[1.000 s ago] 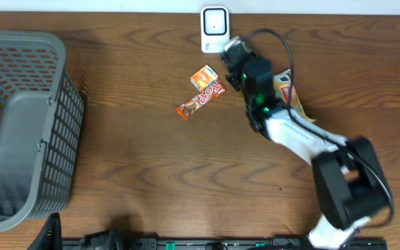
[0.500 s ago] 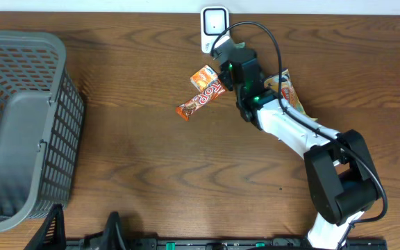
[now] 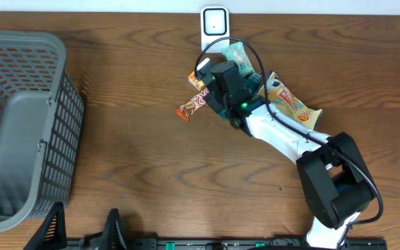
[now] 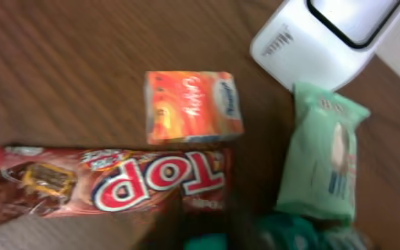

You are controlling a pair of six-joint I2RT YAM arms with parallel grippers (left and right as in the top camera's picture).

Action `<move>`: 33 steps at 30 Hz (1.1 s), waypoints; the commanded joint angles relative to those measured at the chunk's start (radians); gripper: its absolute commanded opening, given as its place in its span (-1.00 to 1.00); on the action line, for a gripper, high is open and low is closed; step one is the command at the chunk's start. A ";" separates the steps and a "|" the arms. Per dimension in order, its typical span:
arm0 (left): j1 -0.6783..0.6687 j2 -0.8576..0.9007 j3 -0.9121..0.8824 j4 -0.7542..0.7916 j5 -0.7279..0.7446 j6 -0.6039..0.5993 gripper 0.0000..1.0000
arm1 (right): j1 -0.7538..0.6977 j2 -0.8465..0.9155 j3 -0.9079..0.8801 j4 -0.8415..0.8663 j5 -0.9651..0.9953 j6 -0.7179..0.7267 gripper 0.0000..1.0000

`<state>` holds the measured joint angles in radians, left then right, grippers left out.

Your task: Scan the item barcode

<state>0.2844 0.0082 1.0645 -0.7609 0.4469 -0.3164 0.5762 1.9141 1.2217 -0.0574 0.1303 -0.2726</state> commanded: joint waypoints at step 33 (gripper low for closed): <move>0.107 -0.005 -0.003 -0.058 0.013 0.009 0.95 | -0.097 0.240 0.157 -0.313 0.117 1.116 0.69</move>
<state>0.3862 0.0082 1.0645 -0.8165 0.4469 -0.3168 0.4759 2.0876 1.3388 -0.3206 0.2462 0.8200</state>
